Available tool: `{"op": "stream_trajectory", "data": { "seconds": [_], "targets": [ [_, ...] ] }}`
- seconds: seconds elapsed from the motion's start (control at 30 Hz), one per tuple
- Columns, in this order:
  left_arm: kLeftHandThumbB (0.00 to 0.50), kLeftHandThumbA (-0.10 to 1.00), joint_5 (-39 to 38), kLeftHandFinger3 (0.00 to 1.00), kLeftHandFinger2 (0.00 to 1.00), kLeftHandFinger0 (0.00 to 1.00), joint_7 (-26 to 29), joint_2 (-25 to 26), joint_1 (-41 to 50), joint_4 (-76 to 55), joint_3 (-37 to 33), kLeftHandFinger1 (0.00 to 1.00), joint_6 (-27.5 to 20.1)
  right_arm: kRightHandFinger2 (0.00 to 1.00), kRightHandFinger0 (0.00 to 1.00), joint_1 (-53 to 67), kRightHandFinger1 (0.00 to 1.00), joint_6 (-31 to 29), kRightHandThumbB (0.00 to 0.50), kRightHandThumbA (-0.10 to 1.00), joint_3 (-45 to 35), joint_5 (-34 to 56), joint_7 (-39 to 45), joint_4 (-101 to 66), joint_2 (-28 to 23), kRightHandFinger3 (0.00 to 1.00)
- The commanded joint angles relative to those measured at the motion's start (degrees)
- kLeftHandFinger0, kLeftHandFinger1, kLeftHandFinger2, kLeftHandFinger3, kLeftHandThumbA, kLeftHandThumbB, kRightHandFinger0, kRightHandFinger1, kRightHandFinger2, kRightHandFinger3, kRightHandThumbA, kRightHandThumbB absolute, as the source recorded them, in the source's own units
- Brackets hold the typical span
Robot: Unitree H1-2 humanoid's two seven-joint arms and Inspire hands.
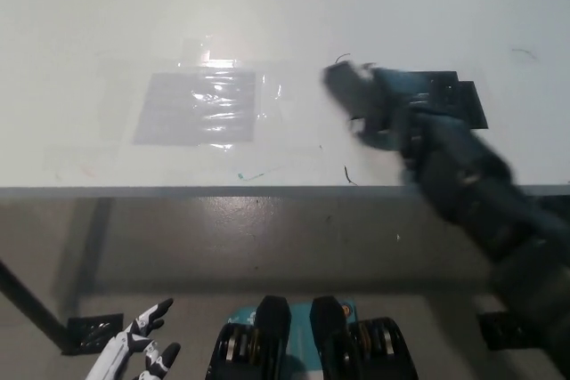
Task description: A whiteboard eraser is kept on the black marked spot on the table infront of the robot and the robot uses its right hand to swipe it back and forth on the table twice to clean it
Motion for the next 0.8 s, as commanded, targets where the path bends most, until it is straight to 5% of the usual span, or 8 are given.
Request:
{"op": "stream_trajectory", "data": {
  "seconds": [0.0, 0.13, 0.23, 0.33, 0.43, 0.6, 0.7, 0.77],
  "targets": [
    [0.481, 0.74, -0.4, 1.00, 1.00, 1.00, 0.0, 0.8, -0.2, -1.3, 0.3, 1.00, -1.5, 0.51, 0.15, 7.9, 0.29, 3.3, 0.201, -0.06, -2.6, 1.1, 0.0, 3.8, -17.5, 1.00],
    [0.482, 0.74, 0.1, 1.00, 1.00, 1.00, 0.2, 0.5, -0.2, -1.1, 0.2, 1.00, -1.6, 0.99, 0.58, 11.5, 0.87, 2.7, 0.136, 0.06, -3.4, 1.1, -1.0, 2.5, -24.1, 1.00],
    [0.475, 0.73, -0.8, 1.00, 1.00, 1.00, -0.3, 0.5, -0.1, -1.0, 0.0, 1.00, -1.6, 0.62, 0.14, 13.0, 0.40, 2.3, 0.181, 0.00, -6.0, 3.2, -1.8, 2.9, -27.2, 1.00],
    [0.476, 0.73, -0.5, 1.00, 1.00, 1.00, -0.1, 0.4, -0.1, -0.7, -0.1, 1.00, -1.8, 0.69, 0.19, 15.3, 0.50, 1.2, 0.220, -0.02, -8.6, 4.5, -3.2, 1.7, -30.1, 1.00],
    [0.478, 0.73, -0.4, 1.00, 1.00, 1.00, 0.0, 0.5, 0.1, -0.9, 0.0, 1.00, -1.7, 1.00, 0.62, 15.5, 0.95, 2.6, 0.255, 0.12, -9.6, 4.6, -1.8, 2.3, -31.4, 1.00],
    [0.479, 0.74, -0.2, 1.00, 1.00, 1.00, 0.1, 0.4, 0.0, -0.7, -0.2, 1.00, -1.9, 0.60, 0.00, 15.8, 0.33, 2.8, 0.205, 0.00, -11.6, 4.8, -2.2, -0.7, -32.0, 1.00],
    [0.485, 0.75, 0.3, 1.00, 1.00, 1.00, 0.3, 0.3, 0.1, -0.7, -0.2, 1.00, -2.0, 0.78, 0.38, 14.8, 0.64, 2.9, 0.195, 0.03, -10.8, 3.5, -1.7, -0.7, -30.9, 1.00],
    [0.483, 0.75, 0.4, 1.00, 1.00, 1.00, 0.3, 0.3, 0.0, -0.7, -0.3, 1.00, -2.1, 0.54, 0.10, 14.0, 0.31, 2.5, 0.194, 0.02, -10.6, 3.4, -1.8, -1.2, -29.5, 1.00]
  ]
}}
